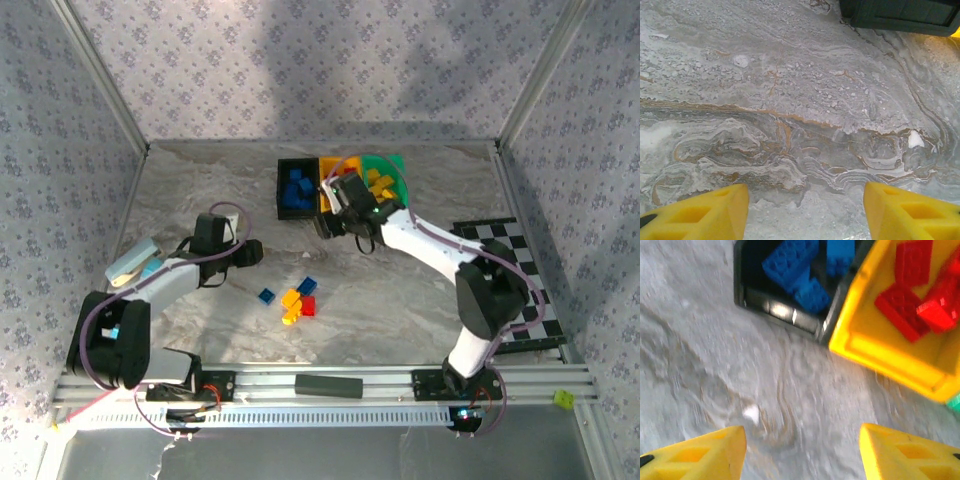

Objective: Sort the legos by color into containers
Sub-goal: Place the lego in the container.

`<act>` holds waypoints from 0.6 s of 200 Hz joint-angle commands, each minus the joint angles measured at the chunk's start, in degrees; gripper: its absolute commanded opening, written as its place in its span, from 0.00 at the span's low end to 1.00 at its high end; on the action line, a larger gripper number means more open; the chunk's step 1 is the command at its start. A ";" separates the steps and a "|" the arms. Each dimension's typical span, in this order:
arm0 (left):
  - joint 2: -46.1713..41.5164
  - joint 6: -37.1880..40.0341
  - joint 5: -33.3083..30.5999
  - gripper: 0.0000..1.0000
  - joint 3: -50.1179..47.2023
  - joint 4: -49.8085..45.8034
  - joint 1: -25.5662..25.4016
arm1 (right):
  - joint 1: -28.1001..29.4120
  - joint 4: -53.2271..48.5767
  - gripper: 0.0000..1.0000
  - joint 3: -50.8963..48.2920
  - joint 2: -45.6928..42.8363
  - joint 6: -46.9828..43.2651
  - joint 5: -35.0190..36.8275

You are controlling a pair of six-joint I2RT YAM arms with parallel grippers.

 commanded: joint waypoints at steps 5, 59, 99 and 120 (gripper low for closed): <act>-2.65 -1.77 3.32 0.62 -0.68 -2.30 0.24 | -1.01 0.75 0.63 -8.78 -6.90 -1.06 2.59; -5.75 -2.09 2.49 0.63 1.78 -20.44 -6.36 | -7.52 8.96 0.64 -24.73 -17.61 -0.40 -0.22; -4.18 -3.89 -4.92 0.65 6.15 -33.33 -14.39 | -9.46 12.79 0.64 -29.20 -18.29 0.53 -1.66; -2.93 -5.03 -7.65 0.65 7.64 -35.63 -17.56 | -9.92 15.17 0.64 -30.96 -18.02 1.37 -2.75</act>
